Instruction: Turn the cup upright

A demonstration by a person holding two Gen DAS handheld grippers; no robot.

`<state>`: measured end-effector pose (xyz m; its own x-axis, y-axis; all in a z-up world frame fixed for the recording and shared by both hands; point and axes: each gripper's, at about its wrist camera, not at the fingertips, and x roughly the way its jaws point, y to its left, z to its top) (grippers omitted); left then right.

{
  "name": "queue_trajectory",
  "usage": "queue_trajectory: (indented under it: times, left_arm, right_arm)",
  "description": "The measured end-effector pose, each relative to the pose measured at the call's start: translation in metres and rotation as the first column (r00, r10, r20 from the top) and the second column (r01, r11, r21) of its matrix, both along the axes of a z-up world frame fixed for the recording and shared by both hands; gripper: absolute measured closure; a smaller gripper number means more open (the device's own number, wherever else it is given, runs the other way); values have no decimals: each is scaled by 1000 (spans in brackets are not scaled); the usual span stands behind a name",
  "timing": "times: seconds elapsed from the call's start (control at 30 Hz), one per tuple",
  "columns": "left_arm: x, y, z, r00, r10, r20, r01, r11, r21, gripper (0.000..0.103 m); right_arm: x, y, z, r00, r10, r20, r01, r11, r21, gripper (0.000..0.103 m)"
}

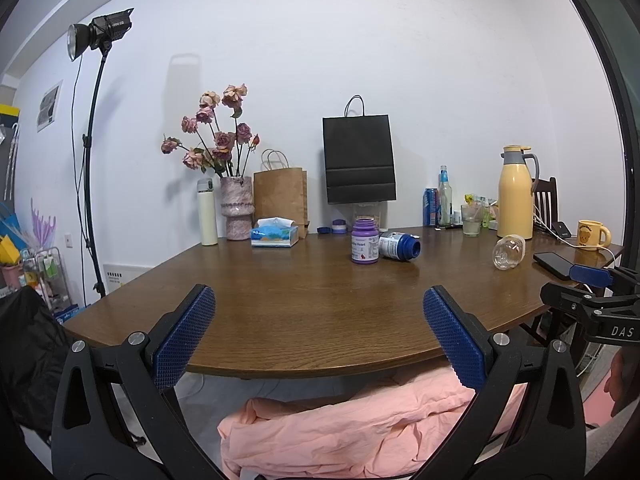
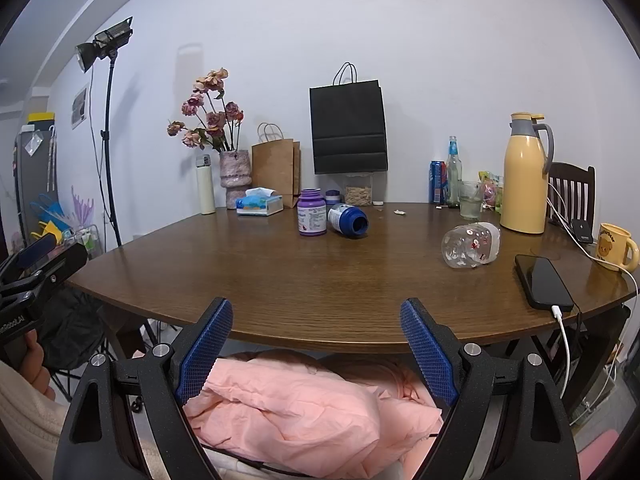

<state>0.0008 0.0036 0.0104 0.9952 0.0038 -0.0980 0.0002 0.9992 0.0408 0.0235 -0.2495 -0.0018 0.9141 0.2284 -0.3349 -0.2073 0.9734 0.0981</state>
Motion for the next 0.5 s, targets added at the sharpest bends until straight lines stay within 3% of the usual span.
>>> queue_trajectory:
  times: [0.5]
  left_arm:
    - [-1, 0, 0, 1000, 0, 1, 0, 1000, 0, 0]
  right_arm:
    - [-2, 0, -2, 1000, -5, 1, 5, 1000, -5, 13]
